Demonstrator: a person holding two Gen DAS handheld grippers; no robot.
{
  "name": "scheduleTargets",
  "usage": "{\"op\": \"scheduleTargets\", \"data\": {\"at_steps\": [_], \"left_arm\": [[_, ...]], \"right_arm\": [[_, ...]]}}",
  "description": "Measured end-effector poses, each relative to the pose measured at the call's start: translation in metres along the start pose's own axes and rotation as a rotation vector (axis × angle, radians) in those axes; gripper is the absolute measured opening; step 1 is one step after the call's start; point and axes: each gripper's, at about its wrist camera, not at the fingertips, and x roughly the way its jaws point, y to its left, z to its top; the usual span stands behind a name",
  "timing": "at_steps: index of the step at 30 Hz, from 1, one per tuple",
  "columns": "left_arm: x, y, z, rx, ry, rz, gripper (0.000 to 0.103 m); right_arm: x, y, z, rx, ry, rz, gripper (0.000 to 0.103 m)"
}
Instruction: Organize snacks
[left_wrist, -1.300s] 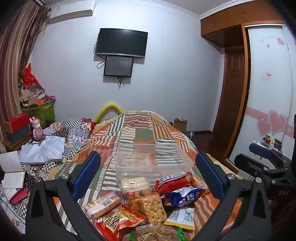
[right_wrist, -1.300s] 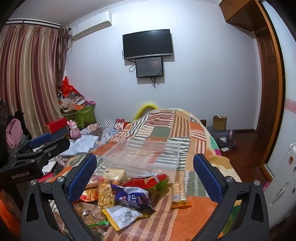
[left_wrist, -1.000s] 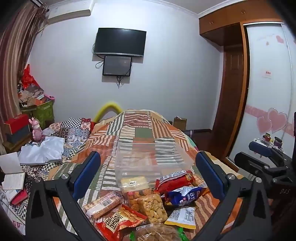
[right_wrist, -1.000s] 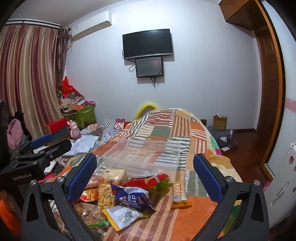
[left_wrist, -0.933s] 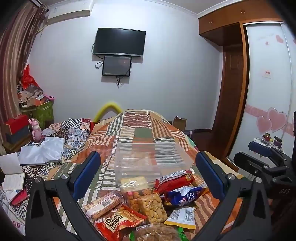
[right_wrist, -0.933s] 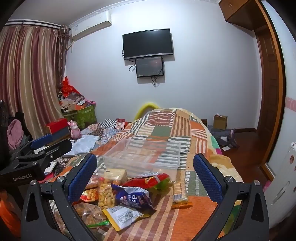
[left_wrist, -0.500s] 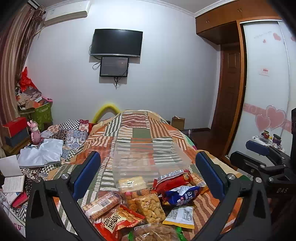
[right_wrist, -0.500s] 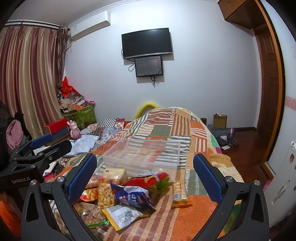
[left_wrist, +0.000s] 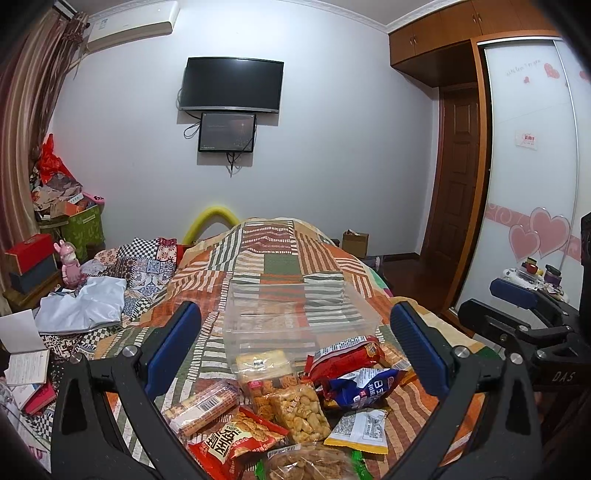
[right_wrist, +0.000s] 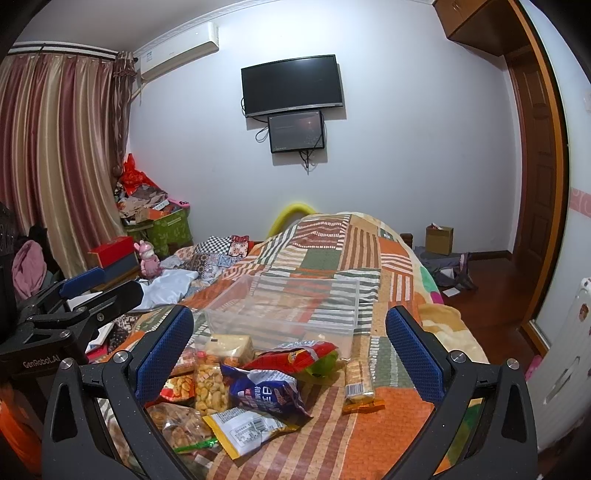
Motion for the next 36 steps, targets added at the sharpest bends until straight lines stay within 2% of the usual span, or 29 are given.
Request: {"op": "scheduleTargets", "data": {"at_steps": [36], "left_arm": [[0.0023,-0.0015,-0.0020,0.003,0.004,0.000,0.103]], "right_arm": [[-0.0019,0.0021,0.0014,0.004,0.003,0.001,0.103]]}}
